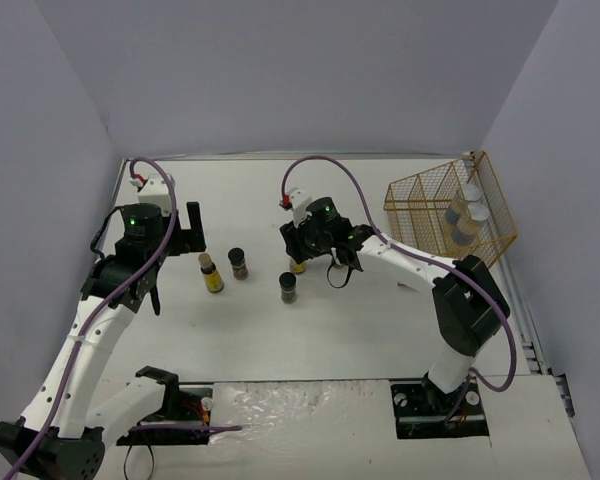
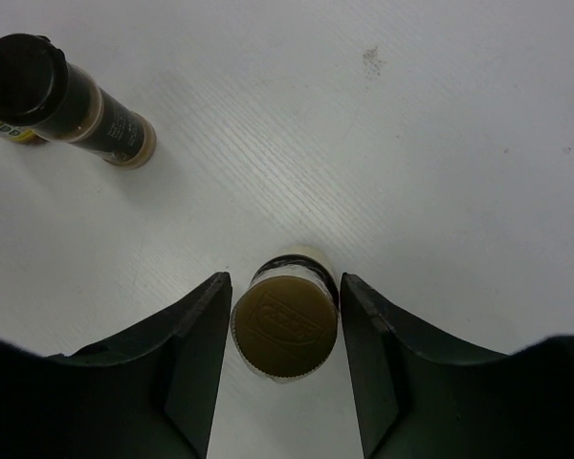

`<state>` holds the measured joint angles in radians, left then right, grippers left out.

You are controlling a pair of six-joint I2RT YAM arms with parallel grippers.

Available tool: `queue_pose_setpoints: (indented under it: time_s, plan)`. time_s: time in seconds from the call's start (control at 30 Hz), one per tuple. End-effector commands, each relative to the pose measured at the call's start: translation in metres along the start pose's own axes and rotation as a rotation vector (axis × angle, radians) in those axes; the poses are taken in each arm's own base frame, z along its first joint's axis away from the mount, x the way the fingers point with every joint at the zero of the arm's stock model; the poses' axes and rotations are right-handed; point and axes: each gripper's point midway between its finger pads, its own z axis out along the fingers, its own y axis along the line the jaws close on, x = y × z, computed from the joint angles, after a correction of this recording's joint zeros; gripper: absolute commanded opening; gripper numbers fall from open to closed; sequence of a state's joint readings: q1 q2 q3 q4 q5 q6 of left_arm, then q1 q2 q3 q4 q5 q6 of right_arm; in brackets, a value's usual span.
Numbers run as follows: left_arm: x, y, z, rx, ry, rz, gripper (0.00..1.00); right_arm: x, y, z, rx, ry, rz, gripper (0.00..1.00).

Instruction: Organize the condiment bottles

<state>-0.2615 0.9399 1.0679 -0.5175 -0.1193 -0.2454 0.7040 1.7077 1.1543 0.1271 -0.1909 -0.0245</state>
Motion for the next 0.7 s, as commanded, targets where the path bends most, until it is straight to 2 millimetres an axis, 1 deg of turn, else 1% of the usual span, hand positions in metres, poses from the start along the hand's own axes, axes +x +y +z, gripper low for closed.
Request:
queue_pose_setpoints:
  time_s: [0.0,0.03,0.13,0.2,0.27,0.3,0.37,0.4,0.5,0.6,0.67]
  plan:
    - [-0.025,-0.006,0.000,0.023,-0.080,-0.034,0.97,-0.040,-0.002,-0.011,0.035,-0.136,-0.016,0.33]
    - [-0.025,-0.006,0.000,0.023,-0.080,-0.034,0.97,-0.043,-0.003,-0.012,0.038,-0.144,-0.016,0.32]
    - [-0.025,-0.006,0.000,0.023,-0.080,-0.034,0.97,-0.057,-0.006,-0.020,0.058,-0.186,-0.017,0.14]
    - [-0.025,-0.006,-0.001,0.024,-0.082,-0.034,0.97,-0.068,-0.007,-0.027,0.068,-0.215,-0.018,0.05]
    - [-0.025,-0.005,-0.002,0.023,-0.084,-0.035,0.97,-0.080,-0.009,-0.035,0.087,-0.246,-0.013,0.00]
    - [-0.026,-0.005,-0.002,0.021,-0.086,-0.035,0.97,-0.090,-0.010,-0.042,0.098,-0.272,-0.012,0.00]
    - [-0.025,-0.005,-0.002,0.021,-0.084,-0.033,0.97,-0.111,-0.020,-0.062,0.159,-0.331,0.005,0.00]
    - [-0.025,-0.005,-0.002,0.021,-0.084,-0.033,0.97,-0.122,-0.026,-0.073,0.202,-0.359,0.017,0.00]
    - [-0.025,-0.005,-0.002,0.021,-0.085,-0.033,0.97,-0.140,-0.060,-0.106,0.373,-0.407,0.076,0.00]
    - [-0.025,-0.005,-0.002,0.021,-0.084,-0.033,0.97,-0.163,-0.091,-0.150,0.506,-0.479,0.159,0.00]
    - [-0.025,-0.005,-0.002,0.021,-0.084,-0.034,0.97,-0.165,-0.121,-0.177,0.602,-0.505,0.223,0.00]
